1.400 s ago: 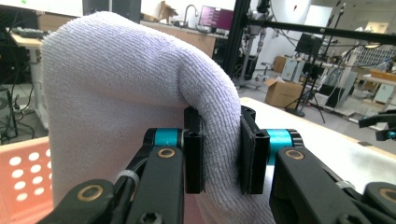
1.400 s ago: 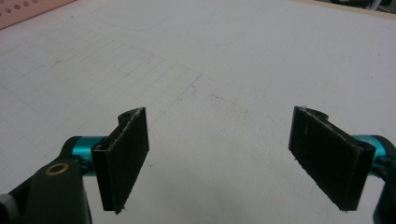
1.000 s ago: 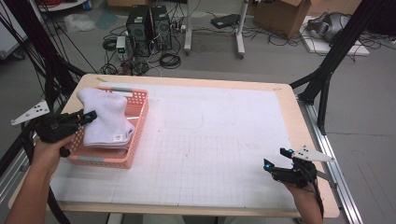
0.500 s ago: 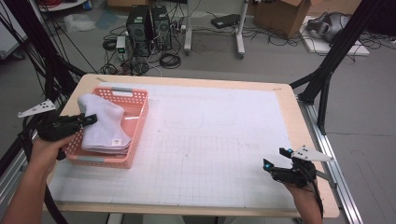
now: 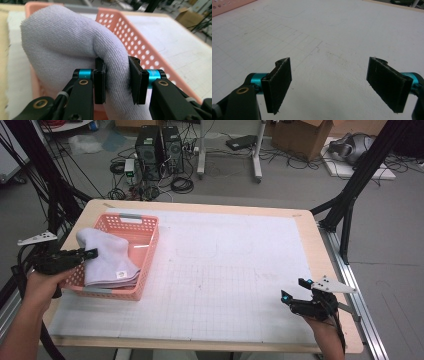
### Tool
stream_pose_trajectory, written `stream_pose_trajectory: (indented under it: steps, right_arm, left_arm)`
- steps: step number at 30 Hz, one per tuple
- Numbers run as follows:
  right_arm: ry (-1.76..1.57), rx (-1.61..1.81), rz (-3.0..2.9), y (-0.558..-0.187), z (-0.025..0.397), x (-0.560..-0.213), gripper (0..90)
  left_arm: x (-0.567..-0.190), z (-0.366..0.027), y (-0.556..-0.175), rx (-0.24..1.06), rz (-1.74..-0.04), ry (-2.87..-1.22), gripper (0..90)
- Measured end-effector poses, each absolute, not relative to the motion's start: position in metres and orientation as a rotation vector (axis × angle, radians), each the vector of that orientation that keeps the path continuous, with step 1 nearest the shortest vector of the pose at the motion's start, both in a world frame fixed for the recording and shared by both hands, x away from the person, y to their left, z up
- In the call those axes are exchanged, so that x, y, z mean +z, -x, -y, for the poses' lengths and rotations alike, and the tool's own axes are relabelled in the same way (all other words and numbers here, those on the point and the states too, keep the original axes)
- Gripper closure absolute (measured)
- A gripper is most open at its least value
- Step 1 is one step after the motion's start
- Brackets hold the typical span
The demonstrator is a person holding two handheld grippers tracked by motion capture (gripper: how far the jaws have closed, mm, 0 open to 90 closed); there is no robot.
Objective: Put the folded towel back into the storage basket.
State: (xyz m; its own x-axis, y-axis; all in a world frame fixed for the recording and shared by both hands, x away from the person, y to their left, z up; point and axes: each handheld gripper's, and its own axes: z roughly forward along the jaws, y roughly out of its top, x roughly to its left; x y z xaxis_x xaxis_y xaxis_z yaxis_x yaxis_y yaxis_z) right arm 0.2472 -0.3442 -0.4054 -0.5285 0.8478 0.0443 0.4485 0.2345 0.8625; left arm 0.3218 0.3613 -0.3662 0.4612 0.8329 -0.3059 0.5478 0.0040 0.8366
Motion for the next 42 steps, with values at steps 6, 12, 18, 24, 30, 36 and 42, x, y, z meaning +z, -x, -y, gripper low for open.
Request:
stream_pose_trajectory:
  steps: [6, 12, 18, 24, 30, 36, 42]
  right_arm:
    - [-1.180, 1.231, -2.079, -0.248, 0.343, -0.405, 19.2]
    - [-1.176, 1.233, -2.082, -0.248, 0.341, -0.405, 19.2]
    - [-1.168, 1.237, -2.086, -0.249, 0.339, -0.406, 19.2]
    - [-1.161, 1.240, -2.101, -0.251, 0.336, -0.406, 19.2]
    - [-1.156, 1.238, -2.106, -0.250, 0.336, -0.406, 19.2]
    - [-1.163, 1.238, -2.106, -0.250, 0.338, -0.407, 19.2]
    - [-1.160, 1.237, -2.109, -0.251, 0.337, -0.407, 19.2]
  left_arm:
    - [-0.365, -0.363, -0.316, 0.350, -1.288, -1.655, 66.2]
    - [-0.344, -0.360, -0.303, 0.466, -1.290, -1.595, 51.5]
    - [-0.325, -0.345, -0.302, 0.566, -1.177, -1.624, 48.2]
    - [-0.335, -0.314, -0.323, 0.594, -1.205, -1.768, 47.9]
    - [-0.341, -0.301, -0.327, 0.729, -1.308, -1.772, 43.0]
    - [-0.338, -0.315, -0.320, 0.799, -1.408, -1.676, 33.7]
    - [-0.351, -0.330, -0.324, 0.717, -1.522, -1.681, 33.7]
